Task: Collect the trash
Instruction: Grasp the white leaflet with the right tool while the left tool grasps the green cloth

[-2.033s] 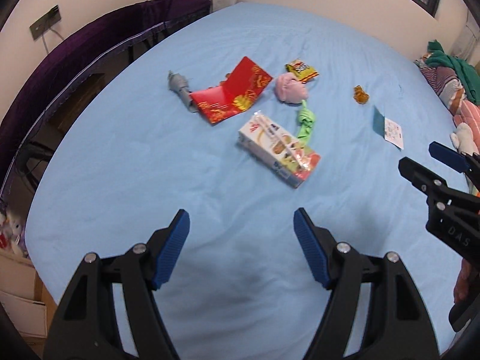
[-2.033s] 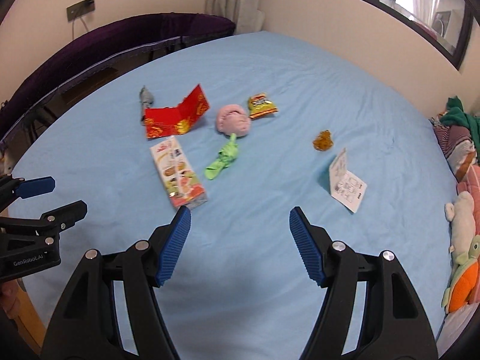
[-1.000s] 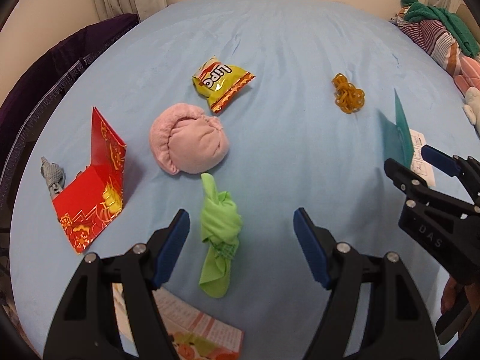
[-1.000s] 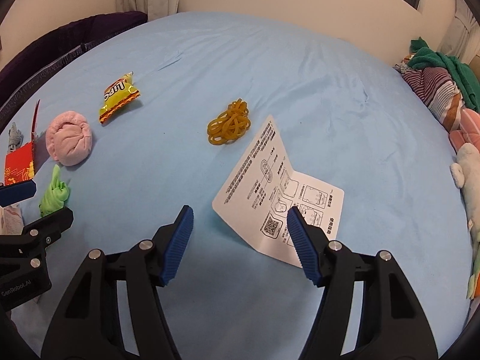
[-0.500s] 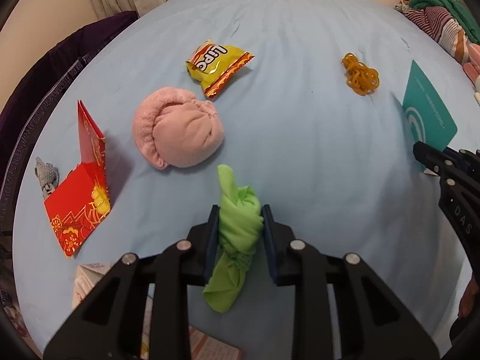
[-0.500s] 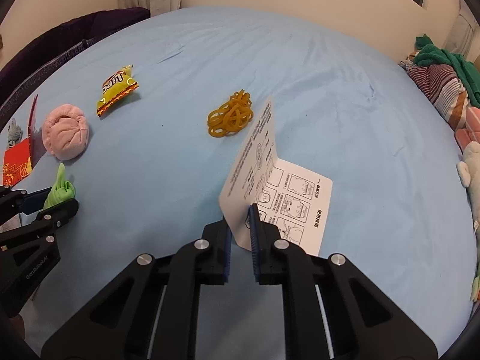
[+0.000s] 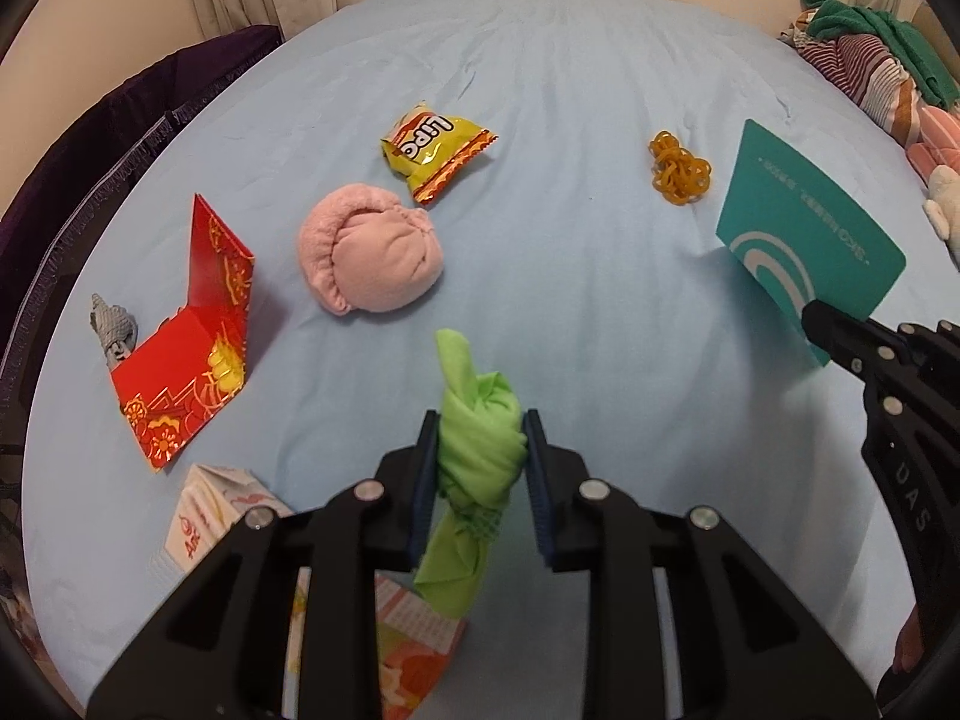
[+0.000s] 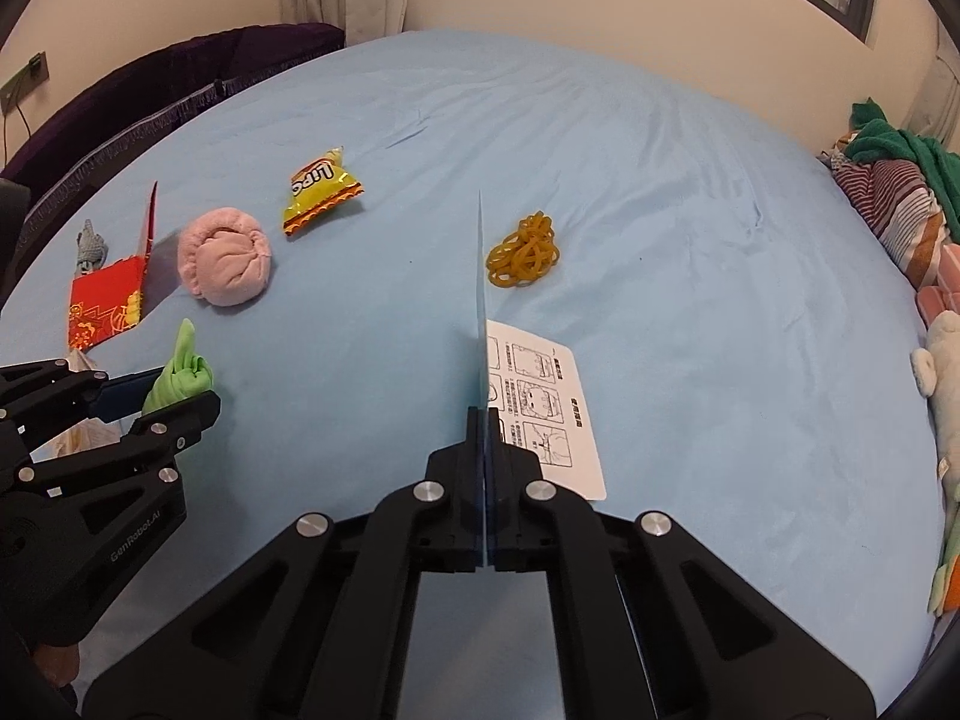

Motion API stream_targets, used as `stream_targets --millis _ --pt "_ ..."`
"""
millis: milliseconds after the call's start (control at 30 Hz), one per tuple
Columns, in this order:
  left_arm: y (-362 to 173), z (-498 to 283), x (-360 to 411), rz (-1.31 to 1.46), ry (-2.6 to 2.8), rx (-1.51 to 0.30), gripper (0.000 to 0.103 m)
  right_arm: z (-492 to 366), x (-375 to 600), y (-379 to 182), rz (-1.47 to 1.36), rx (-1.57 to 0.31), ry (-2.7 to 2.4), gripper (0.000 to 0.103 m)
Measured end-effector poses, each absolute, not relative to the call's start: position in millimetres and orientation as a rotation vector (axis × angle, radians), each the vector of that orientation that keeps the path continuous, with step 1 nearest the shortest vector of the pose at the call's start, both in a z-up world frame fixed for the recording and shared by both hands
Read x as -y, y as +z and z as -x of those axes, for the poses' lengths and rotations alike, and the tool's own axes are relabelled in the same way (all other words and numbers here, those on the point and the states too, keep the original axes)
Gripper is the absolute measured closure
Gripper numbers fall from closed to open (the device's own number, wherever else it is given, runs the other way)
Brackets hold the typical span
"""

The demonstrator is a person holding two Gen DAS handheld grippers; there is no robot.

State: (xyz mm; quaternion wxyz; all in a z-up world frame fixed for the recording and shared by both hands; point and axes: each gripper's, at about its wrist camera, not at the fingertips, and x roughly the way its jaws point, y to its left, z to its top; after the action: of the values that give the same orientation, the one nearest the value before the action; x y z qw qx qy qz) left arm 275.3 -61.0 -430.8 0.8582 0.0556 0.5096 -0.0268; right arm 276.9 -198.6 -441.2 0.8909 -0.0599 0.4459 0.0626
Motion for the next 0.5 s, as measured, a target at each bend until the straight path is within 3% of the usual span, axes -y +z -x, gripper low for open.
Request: stream_targets --millis 500 --pt "-384.2 -201.0 5.8 -0.012 0.058 -1.031 0.076 -203.2 145.3 -386.0 0.224 -0.871 0.285 0.103"
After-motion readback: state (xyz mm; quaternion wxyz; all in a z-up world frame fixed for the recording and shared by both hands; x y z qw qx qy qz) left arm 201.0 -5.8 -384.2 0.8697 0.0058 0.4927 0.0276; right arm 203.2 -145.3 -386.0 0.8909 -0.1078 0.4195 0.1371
